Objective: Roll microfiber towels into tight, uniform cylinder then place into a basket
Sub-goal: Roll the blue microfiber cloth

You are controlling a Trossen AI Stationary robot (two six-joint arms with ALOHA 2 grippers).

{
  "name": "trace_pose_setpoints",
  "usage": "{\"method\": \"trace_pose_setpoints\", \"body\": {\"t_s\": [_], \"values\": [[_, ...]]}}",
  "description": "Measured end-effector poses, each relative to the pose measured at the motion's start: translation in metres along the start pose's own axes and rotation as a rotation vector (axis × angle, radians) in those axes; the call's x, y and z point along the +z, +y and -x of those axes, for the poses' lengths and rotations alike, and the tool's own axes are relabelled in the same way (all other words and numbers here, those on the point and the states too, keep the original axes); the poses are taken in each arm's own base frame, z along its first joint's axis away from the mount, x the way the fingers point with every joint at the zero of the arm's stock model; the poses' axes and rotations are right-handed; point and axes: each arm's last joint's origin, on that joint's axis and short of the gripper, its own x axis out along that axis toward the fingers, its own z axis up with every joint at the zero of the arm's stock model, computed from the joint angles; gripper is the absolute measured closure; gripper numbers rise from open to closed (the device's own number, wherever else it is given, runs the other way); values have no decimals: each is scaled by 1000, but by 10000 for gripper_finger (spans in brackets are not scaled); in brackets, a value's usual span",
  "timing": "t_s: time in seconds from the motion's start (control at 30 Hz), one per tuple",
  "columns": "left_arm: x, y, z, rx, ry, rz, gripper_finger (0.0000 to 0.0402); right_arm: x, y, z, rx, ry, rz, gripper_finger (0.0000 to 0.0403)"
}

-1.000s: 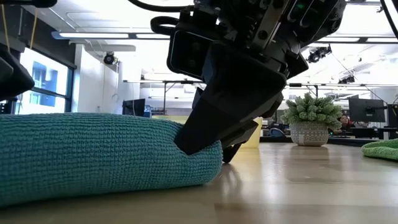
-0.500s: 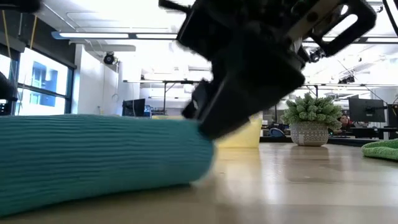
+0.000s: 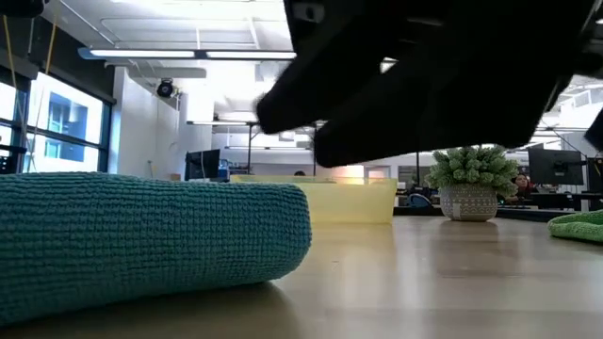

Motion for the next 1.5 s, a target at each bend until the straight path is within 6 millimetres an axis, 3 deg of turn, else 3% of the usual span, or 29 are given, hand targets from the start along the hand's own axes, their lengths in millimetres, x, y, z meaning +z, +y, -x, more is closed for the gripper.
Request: {"method": "trace_pose_setpoints", "body": {"t_s": [0.3, 0.47, 0.87, 1.1, 1.37, 1.5], "values": [[0, -2, -1, -18, -2, 23, 377, -12, 9, -16, -18, 22, 102, 216], [0, -2, -1, -26, -2, 27, 377, -17, 10, -23, -80, 46, 203, 212], [0, -2, -1, -25, -2, 27, 376, -14, 17, -24, -103, 63, 204, 257], [0, -2, -1, -26, -3, 5, 376, -23, 12, -27, -103, 80, 50, 284], [2, -2, -2, -25, -3, -170, 376, -33, 6, -28, -77, 101, -70, 367], [4, -2, -1, -28, -2, -175, 373, -36, 6, -28, -32, 101, -161, 397]]}}
